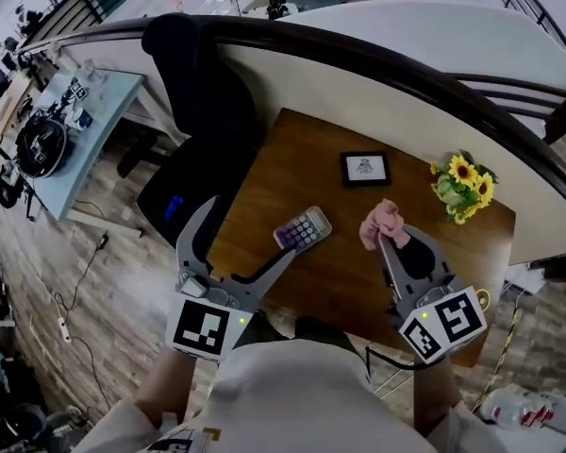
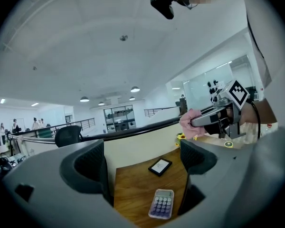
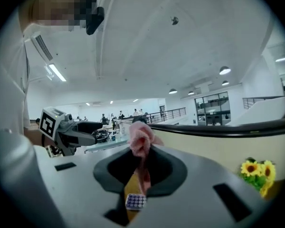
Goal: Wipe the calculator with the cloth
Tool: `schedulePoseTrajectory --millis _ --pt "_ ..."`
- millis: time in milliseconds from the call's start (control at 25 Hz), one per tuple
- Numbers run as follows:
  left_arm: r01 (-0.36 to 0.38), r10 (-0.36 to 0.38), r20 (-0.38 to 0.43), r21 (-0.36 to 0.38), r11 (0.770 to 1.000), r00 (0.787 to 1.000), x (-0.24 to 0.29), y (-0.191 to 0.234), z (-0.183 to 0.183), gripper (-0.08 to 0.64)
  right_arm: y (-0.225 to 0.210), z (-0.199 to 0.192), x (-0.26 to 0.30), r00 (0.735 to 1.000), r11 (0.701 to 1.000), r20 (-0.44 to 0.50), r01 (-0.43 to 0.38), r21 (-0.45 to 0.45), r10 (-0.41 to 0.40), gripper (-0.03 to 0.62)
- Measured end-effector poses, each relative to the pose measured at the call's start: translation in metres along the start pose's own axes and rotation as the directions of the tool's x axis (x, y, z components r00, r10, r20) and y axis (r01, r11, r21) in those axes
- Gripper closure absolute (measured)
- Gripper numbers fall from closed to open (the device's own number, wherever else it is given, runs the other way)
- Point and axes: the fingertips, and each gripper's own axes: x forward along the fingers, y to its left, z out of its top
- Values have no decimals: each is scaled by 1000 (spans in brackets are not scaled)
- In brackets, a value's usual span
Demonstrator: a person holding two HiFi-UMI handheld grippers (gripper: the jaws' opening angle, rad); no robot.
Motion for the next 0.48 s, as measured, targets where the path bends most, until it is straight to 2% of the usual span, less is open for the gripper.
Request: schedulePoseTrajectory --millis 240,480 --pt "-67 68 -48 23 998 997 8 -8 -17 83 -17 -9 17 996 996 -29 -85 8 85 537" --pt "-45 46 -94 12 999 995 10 -3 -39 83 -17 -15 35 993 994 -49 -108 18 108 537"
